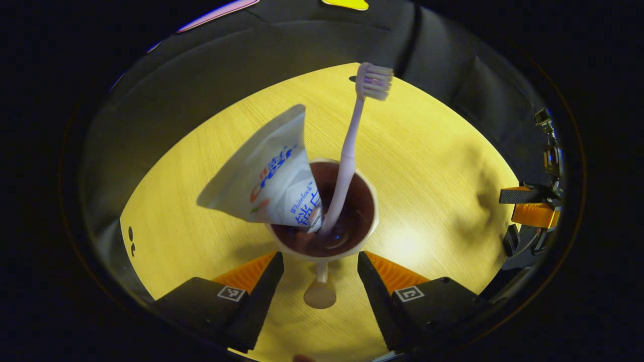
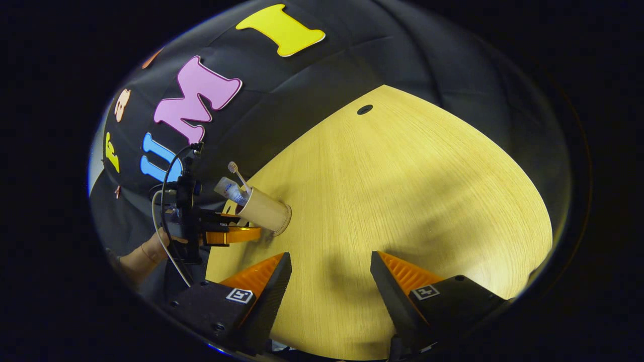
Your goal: Put the toothbrush and toothpaste on the desktop into the cup, then pick up the cup and place it on the coaster on the desktop.
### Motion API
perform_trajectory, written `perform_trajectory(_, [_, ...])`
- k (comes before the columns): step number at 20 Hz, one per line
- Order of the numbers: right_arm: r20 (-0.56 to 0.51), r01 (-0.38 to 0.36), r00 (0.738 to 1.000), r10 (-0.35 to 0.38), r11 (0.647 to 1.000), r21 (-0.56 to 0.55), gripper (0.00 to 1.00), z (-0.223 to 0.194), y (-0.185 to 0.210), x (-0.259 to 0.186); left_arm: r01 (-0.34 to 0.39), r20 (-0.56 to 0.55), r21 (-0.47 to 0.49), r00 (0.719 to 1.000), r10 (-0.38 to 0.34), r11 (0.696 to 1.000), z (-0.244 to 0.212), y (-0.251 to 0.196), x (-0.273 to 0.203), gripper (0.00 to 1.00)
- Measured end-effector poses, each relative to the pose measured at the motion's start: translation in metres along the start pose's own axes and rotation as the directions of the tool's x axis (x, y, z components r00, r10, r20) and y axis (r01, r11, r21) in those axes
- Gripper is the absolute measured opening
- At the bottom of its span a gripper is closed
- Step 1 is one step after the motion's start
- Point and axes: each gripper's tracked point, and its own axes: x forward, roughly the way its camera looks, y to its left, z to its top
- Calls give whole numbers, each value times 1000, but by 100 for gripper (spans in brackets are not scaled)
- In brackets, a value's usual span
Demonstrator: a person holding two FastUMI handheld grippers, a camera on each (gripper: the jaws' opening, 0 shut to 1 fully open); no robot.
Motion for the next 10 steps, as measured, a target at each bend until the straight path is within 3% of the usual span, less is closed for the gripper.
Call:
perform_trajectory(6, [-1,1,1000,-1,1000,-21,97,-1,15,3,-12,92,-42,996,16,999,-4,6,-35,92])
perform_trajectory(10, [-5,-2,1000,1,999,-42,98,-3,33,4,-12,159,-126,987,33,992,-18,13,-68,92])
